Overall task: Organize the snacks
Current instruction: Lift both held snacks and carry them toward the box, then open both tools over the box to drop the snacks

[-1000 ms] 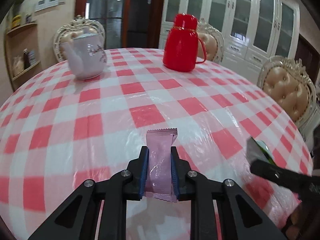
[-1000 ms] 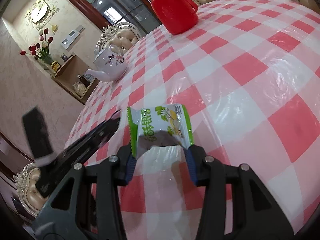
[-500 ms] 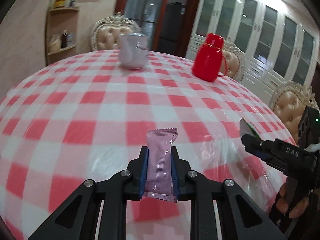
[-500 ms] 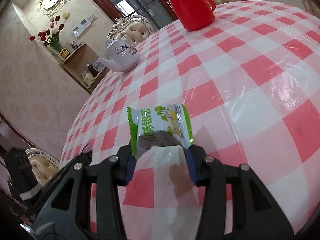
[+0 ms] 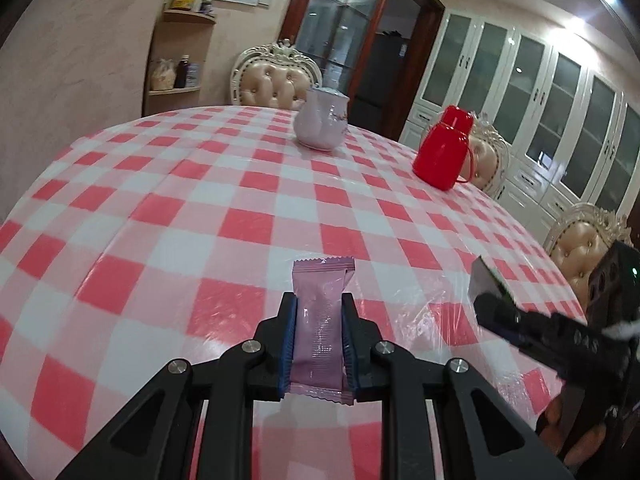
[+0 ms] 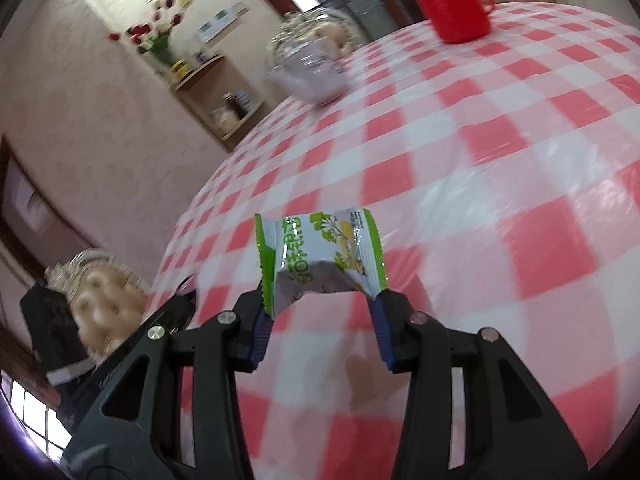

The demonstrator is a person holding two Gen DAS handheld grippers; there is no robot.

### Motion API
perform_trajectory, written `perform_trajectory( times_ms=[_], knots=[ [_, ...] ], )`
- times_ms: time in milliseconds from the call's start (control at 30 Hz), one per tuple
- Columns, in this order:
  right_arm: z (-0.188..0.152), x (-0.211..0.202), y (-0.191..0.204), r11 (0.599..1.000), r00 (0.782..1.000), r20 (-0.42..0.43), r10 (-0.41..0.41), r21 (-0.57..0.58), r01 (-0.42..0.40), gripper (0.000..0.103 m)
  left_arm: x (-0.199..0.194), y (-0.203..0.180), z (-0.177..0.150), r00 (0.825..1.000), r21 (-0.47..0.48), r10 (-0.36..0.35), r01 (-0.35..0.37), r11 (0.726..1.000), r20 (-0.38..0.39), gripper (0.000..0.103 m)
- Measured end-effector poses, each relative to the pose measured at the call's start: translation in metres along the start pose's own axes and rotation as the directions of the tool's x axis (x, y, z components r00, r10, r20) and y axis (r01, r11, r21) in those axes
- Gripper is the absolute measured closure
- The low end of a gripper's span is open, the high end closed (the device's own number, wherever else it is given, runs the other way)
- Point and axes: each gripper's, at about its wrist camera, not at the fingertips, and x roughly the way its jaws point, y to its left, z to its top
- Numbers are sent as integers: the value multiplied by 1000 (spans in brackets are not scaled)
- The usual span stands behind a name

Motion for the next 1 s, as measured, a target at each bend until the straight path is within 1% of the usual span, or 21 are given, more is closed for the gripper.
perform_trajectory(
  times_ms=[167,300,533,633,733,833,900,933,1000],
  knots=[
    [-23,7,38,995,998,-43,55,-75,-58,56,-22,15,-10,1000,-21,27,-27,999,14,81],
    [-38,16,61,988,992,-86,89,-118,-99,56,-43,37,-21,998,-44,55,-54,998,20,81],
    [-68,40,108,965,973,-176,149,-187,-181,56,-89,80,-34,992,-113,118,-111,987,54,81],
    [-84,46,130,950,961,-215,173,-220,-220,56,-114,98,-42,984,-134,165,-155,979,69,81],
    [-103,50,155,929,944,-259,202,-254,-268,56,-142,119,-53,970,-152,231,-219,964,70,81],
    [-124,54,183,903,925,-304,229,-288,-318,56,-172,143,-69,949,-179,310,-296,938,56,81],
    [-141,55,204,879,905,-341,253,-310,-362,56,-192,162,-80,927,-199,373,-358,912,42,81],
    [-153,56,220,861,891,-367,268,-324,-393,56,-201,170,-85,916,-208,400,-385,899,35,81],
    [-174,56,247,826,869,-406,282,-358,-436,56,-220,190,-94,891,-230,453,-438,869,14,81]
  ],
)
